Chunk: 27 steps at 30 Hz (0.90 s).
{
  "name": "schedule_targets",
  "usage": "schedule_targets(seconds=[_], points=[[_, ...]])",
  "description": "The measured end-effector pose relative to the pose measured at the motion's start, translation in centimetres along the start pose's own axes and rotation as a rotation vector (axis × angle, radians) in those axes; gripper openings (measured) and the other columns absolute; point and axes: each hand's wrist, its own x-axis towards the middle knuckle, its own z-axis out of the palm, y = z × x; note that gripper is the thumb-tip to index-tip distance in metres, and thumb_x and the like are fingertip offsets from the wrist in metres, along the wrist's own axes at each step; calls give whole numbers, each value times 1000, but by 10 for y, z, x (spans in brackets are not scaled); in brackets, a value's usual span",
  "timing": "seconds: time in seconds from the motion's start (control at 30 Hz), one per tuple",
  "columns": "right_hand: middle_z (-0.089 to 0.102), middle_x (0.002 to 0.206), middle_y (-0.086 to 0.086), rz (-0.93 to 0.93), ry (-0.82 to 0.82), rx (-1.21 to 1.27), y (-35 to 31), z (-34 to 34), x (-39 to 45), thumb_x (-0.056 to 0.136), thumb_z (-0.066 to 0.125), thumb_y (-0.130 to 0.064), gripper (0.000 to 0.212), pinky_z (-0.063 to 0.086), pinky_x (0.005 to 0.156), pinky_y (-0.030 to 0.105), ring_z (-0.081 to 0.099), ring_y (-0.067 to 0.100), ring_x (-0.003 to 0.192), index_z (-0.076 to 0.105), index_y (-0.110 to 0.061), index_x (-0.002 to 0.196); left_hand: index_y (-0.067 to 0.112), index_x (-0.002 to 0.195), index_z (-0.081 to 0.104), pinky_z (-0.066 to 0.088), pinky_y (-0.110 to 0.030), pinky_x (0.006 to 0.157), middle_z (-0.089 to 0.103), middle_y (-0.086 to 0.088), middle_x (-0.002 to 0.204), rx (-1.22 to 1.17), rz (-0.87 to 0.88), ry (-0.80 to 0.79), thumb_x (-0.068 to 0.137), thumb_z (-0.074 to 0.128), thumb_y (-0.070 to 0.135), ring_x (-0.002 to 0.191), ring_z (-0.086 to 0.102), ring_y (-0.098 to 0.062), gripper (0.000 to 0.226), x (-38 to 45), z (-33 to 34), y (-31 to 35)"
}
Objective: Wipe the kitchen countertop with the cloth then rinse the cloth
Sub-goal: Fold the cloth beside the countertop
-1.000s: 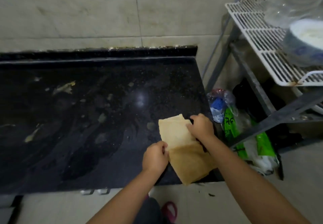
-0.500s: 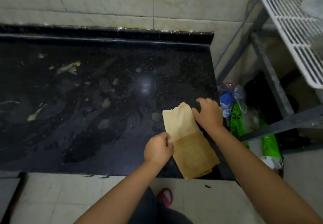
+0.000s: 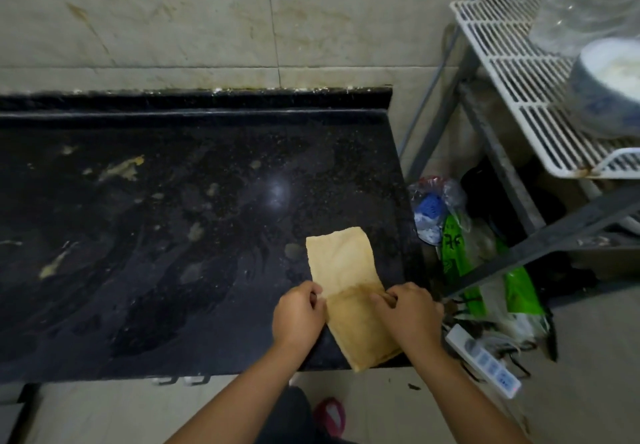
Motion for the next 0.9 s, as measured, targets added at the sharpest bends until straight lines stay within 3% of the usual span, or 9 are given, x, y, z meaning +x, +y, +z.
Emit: schedule_targets(seconds=[0.17, 0.4, 0.53, 0.67, 0.73, 0.8, 0.9], points=[[51, 126, 5, 28, 78, -35, -5, -13, 15, 95, 39, -42, 39, 32, 95, 36, 42, 24, 119, 58, -21, 121, 9, 110, 62, 44, -24, 76, 66, -6, 103, 11, 20, -6, 89, 54, 11, 94, 59, -17, 22, 4, 0, 5], [35, 143, -1, 1, 155, 85, -18, 8, 10, 94, 45, -27, 29, 9, 109, 38, 18, 20, 137, 68, -16, 108, 9, 113, 61, 44, -24, 76, 65, -6, 106, 28, 18, 7, 90, 53, 11, 97, 59, -18, 25, 2, -1, 7], [37, 145, 2, -4, 187, 206, -15, 15, 8, 91, 52, -24, 22, 7, 114, 40, 17, 22, 140, 70, -12, 93, 9, 102, 63, 45, -26, 71, 66, -5, 101, 32, 17, -4, 89, 52, 10, 91, 60, -19, 18, -1, 1, 6], [61, 117, 6, -1, 164, 297, -16, 0, 12, 93, 50, -22, 15, 17, 113, 42, 43, 24, 122, 62, -13, 93, 7, 99, 64, 41, -22, 68, 67, -6, 96, -28, 47, 28, 87, 53, 9, 88, 60, -19, 16, 5, -8, 10], [63, 101, 6, 7, 114, 315, -13, -5, 8, 95, 46, -23, 11, 15, 113, 41, 51, 24, 111, 52, -18, 87, 7, 101, 64, 40, -20, 69, 67, -7, 94, -71, 57, 39, 87, 55, 8, 88, 60, -19, 17, 4, -10, 7], [58, 85, 2, -16, 106, 360, -12, -8, 5, 95, 46, -22, 13, 22, 111, 39, 56, 24, 100, 45, -18, 83, 7, 103, 65, 42, -21, 72, 67, -7, 94, -105, 43, 43, 86, 56, 7, 88, 60, -19, 19, 2, -11, 5], [53, 78, 0, -75, 147, 527, -10, -14, 4, 92, 51, -16, 11, 39, 81, 29, 54, 22, 86, 47, -15, 82, 7, 105, 65, 44, -24, 76, 67, -8, 96, -120, 44, 31, 87, 56, 6, 90, 60, -20, 20, 1, -11, 4]])
